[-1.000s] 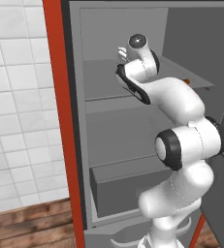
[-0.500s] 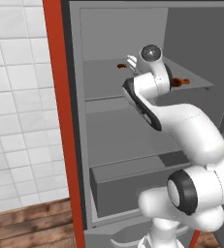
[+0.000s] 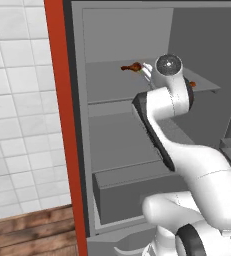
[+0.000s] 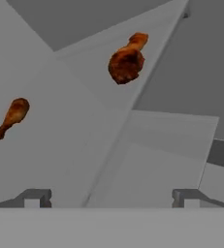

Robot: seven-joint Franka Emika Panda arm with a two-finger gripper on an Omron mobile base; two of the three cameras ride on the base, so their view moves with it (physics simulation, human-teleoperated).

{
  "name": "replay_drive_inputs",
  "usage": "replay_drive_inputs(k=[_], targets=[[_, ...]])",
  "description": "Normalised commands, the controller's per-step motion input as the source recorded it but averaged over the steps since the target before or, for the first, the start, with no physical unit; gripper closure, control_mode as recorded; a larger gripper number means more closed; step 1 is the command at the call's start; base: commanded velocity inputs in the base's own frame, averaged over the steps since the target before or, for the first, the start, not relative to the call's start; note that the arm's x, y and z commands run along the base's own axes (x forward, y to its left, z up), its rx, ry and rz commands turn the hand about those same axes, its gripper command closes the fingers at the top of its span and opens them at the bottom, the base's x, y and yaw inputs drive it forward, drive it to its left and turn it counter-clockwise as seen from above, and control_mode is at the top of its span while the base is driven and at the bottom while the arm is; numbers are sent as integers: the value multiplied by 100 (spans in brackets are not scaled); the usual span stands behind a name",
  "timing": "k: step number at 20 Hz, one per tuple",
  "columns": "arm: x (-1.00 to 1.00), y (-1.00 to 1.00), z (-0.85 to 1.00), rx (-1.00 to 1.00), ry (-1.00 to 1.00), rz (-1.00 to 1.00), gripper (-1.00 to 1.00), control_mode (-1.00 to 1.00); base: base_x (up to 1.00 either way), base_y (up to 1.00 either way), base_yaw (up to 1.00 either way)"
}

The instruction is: Place the chicken drumstick on the counter behind the older chicken drumstick on the same shelf of the fridge to maintain FIFO order. Close the fridge door when finished.

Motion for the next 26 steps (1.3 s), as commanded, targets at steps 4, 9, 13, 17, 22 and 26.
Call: replay_drive_inputs(k=[4,9,13,17,22,26], targets=[[-100,0,13,4,1,-11,-100,-100,0,0,0],[-96,0,1,2,8,-7,-100,-100,0,0,0],[-78,0,-32,0,3,-4,-100,-100,0,0,0],[-27,0,-12,0,6,-2,-100,-100,0,0,0],[-10,7,-2,0,1,0,-100,-100,0,0,0],[0,0,0,0,0,0,-100,100,-47,60,-10]])
